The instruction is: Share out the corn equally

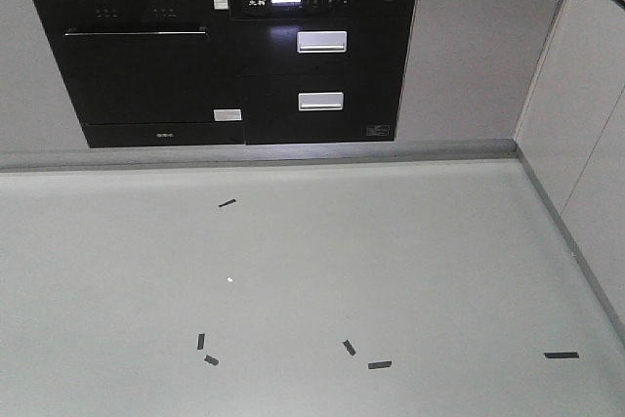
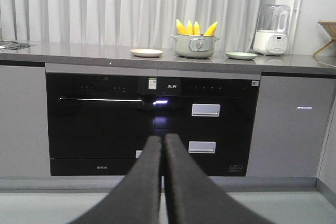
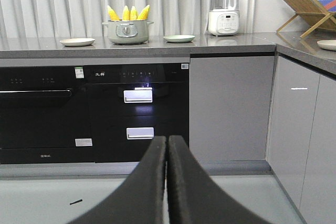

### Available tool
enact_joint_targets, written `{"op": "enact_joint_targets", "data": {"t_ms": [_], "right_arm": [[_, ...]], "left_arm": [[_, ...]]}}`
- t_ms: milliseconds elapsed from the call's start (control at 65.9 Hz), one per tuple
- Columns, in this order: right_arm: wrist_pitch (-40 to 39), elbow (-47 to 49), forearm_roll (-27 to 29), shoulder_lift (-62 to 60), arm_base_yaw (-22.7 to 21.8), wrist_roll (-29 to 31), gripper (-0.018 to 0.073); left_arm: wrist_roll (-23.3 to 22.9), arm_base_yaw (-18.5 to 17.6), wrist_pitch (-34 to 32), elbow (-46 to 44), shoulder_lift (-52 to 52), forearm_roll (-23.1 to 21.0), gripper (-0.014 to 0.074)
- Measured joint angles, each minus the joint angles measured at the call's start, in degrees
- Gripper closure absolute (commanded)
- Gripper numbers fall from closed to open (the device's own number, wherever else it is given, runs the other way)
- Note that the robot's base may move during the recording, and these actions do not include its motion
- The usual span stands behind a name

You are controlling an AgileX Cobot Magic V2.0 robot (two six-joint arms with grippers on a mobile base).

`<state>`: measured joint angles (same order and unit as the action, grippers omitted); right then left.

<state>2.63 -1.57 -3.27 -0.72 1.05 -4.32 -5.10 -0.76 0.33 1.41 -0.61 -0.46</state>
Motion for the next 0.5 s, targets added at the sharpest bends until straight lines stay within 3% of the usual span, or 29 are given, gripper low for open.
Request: {"op": "enact_joint_targets", "data": {"t_ms": [501], "right_arm": [[0.0, 0.0, 0.0, 0.0, 0.0, 0.0, 0.0566]], "left_arm": [[0.0, 0.0, 0.0, 0.0, 0.0, 0.0, 0.0603]]}}
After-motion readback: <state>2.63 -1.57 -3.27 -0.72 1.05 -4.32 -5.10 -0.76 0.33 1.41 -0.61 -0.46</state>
